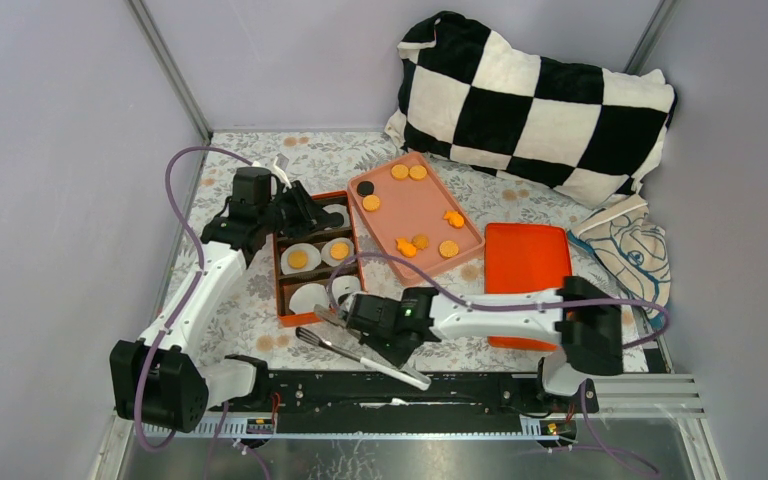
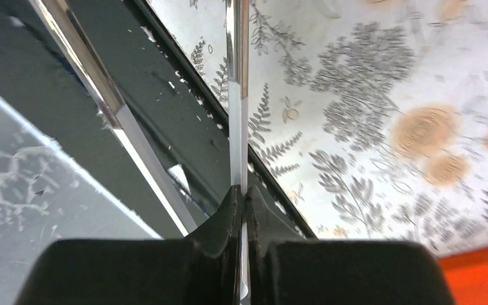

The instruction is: Pack the cookies

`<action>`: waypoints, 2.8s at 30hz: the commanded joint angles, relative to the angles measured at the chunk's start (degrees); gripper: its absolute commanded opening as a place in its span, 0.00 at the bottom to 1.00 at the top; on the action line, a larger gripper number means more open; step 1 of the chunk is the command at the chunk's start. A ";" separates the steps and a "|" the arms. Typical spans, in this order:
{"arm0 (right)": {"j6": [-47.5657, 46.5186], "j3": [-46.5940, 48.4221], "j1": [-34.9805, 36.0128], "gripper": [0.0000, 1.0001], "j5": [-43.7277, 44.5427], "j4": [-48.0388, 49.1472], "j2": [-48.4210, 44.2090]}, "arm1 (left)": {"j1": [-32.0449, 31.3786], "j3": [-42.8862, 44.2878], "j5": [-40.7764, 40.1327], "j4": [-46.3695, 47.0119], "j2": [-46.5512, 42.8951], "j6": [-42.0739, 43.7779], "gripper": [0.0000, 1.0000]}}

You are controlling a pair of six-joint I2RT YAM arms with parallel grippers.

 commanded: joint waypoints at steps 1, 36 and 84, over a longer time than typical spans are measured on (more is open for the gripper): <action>-0.49 8.03 0.27 0.00 6.49 -9.46 -9.78 | 0.38 0.92 1.22 1.11 -0.66 0.22 0.31; -10.08 30.46 -39.78 0.24 22.41 -2.39 22.11 | 0.29 4.29 -0.74 2.07 4.79 1.49 0.31; -6.46 37.06 -42.54 0.49 6.05 -3.30 20.15 | 0.31 4.11 0.89 3.86 7.88 0.81 0.31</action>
